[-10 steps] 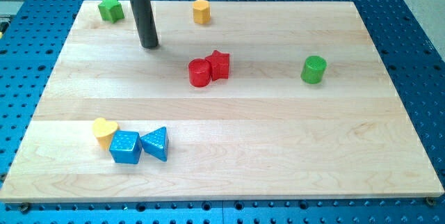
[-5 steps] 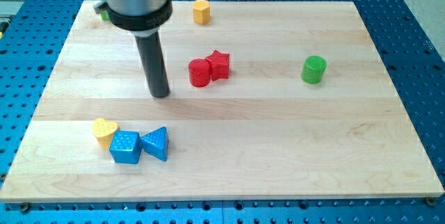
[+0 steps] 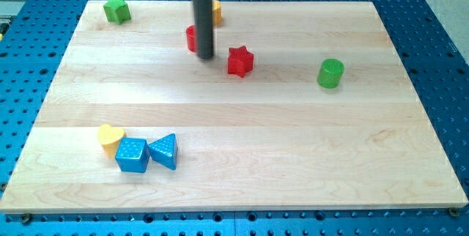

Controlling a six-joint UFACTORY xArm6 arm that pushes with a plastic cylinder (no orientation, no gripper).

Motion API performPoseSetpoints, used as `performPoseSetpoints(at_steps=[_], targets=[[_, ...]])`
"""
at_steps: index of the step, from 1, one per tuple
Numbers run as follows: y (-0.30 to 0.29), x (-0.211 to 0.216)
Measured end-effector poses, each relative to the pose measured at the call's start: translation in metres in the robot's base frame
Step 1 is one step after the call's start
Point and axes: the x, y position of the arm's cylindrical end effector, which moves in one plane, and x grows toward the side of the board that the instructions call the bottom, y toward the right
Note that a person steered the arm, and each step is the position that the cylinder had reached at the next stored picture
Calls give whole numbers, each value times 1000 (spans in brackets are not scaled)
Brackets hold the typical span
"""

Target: Move the red blocks diagonally

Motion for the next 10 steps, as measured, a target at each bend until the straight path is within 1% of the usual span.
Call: performPoseSetpoints(at_steps=[1, 2, 3, 5, 6, 7, 8, 9, 10], targets=[[-48, 1], [-40, -9], [-13, -35], [24, -44], [66, -52], [116, -77], [146, -105], [145, -120], [145, -119]])
